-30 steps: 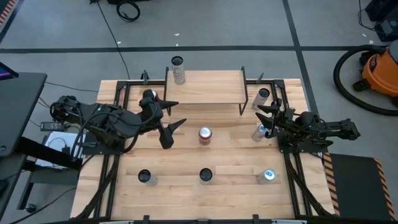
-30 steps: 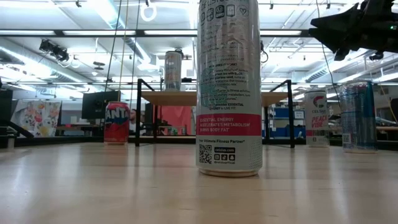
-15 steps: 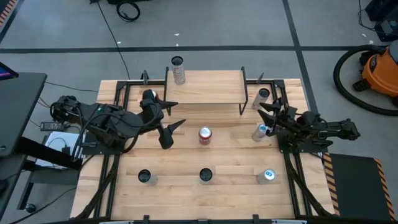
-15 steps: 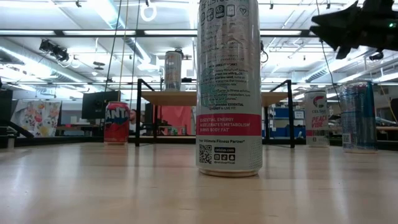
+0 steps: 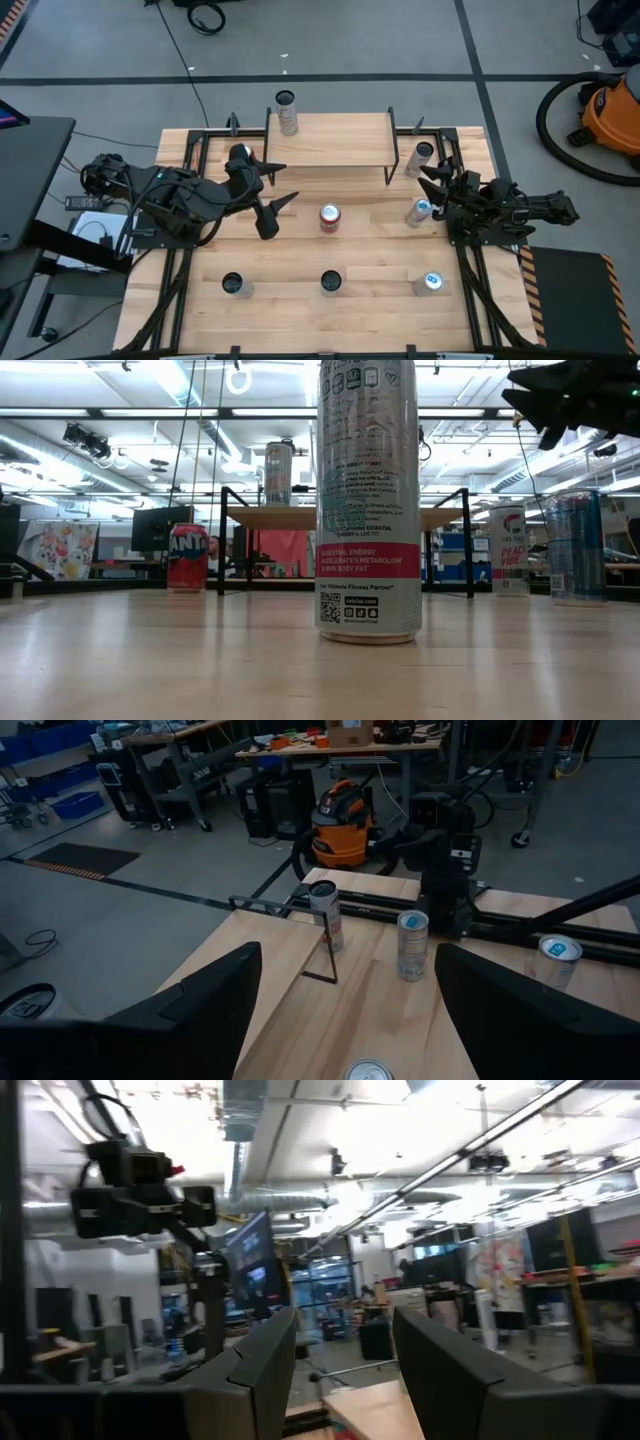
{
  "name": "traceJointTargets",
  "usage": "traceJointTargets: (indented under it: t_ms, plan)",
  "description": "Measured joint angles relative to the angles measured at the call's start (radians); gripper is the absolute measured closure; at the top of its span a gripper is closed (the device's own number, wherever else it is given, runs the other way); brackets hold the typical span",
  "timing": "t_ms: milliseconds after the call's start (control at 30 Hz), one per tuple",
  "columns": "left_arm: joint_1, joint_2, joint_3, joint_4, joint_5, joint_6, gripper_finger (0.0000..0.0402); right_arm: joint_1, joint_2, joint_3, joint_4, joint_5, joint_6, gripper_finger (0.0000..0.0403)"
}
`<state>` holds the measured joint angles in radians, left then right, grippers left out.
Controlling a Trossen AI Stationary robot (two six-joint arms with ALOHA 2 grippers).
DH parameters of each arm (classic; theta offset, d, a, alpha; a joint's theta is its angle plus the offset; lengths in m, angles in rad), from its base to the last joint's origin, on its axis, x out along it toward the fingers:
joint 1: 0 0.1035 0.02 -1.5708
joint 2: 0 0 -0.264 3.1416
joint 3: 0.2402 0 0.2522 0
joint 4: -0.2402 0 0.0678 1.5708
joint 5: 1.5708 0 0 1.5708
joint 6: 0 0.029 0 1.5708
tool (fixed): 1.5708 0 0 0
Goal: Place canned beverage on shelf
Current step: Put the top blue soda can on the shelf
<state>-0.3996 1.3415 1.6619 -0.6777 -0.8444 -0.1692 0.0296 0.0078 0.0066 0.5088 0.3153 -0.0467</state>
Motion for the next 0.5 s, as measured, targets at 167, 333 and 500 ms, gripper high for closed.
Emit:
traceJointTargets:
  t_ms: [167, 333, 500]
  plan:
    - [0.0, 0.0, 0.0, 0.0, 0.0, 0.0, 0.0091, 0.0, 0.0, 0.0, -0.007, -0.021, 0.026, 0.0209]
    - [0.0, 0.0, 0.0, 0.0, 0.0, 0.0, 0.0091, 0.0, 0.0, 0.0, -0.058, -0.022, 0.067, 0.0167]
    - [0.0, 0.0, 0.0, 0.0, 0.0, 0.0, 0.0091, 0.0, 0.0, 0.0, -0.08, -0.029, 0.08, 0.0099]
